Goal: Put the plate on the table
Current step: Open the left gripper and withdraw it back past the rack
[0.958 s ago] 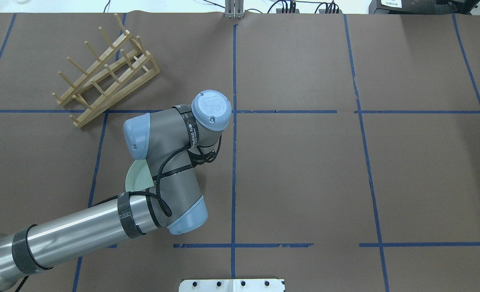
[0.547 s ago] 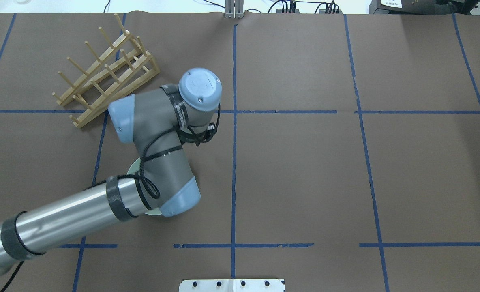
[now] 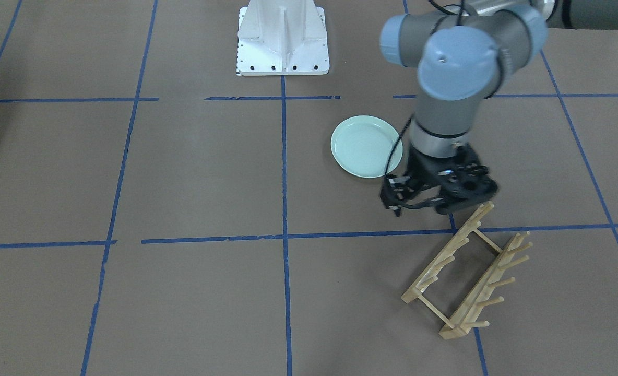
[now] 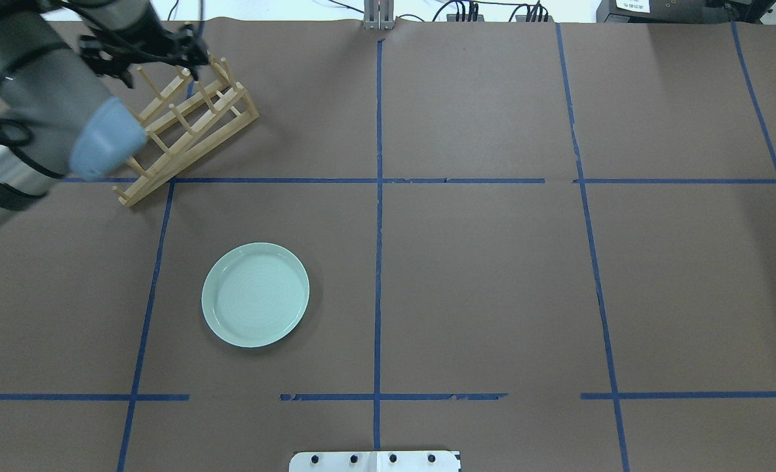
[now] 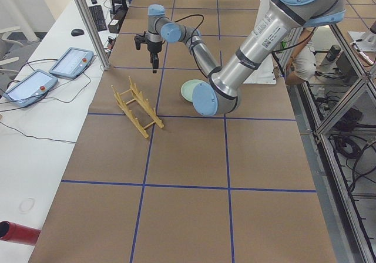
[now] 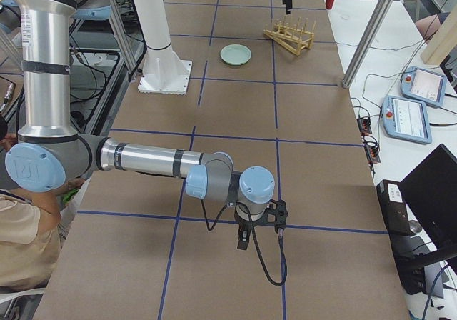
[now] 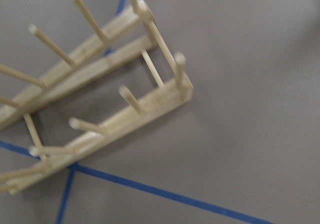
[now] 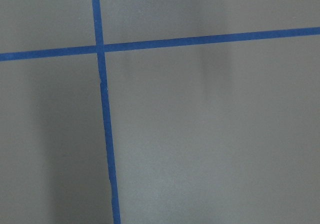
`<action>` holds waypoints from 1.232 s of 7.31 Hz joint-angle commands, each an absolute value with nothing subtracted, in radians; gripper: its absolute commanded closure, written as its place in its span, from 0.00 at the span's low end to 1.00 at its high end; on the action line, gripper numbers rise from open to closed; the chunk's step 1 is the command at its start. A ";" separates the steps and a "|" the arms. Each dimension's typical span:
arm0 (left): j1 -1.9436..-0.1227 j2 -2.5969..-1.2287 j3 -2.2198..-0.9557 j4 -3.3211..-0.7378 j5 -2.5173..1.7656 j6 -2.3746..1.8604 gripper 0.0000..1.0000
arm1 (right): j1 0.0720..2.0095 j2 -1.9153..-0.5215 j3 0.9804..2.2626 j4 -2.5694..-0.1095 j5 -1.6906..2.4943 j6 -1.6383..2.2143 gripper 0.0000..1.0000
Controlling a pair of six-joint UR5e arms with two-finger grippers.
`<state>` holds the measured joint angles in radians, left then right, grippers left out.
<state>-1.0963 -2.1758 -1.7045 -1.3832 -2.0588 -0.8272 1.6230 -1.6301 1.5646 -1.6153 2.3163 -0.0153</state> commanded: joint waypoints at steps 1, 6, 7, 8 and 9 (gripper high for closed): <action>-1.427 -1.878 -1.714 -1.492 -2.306 -0.269 0.00 | 1.623 -1.631 1.565 -1.615 2.316 -0.015 0.00; -1.687 -1.487 -1.690 -1.565 -2.327 0.140 0.00 | 1.623 -1.629 1.565 -1.615 2.316 -0.015 0.00; -1.686 -1.456 -1.677 -1.563 -2.326 0.138 0.00 | 1.623 -1.629 1.565 -1.615 2.316 -0.015 0.00; -1.686 -1.425 -1.666 -1.572 -2.322 0.138 0.00 | 1.623 -1.629 1.565 -1.615 2.316 -0.015 0.00; -1.686 -1.428 -1.658 -1.568 -2.318 0.140 0.00 | 1.623 -1.629 1.565 -1.615 2.316 -0.015 0.00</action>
<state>-1.6854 -1.4418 -1.6686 -1.5681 -2.3221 0.1396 1.6230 -1.6291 1.5647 -1.6153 2.3163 -0.0153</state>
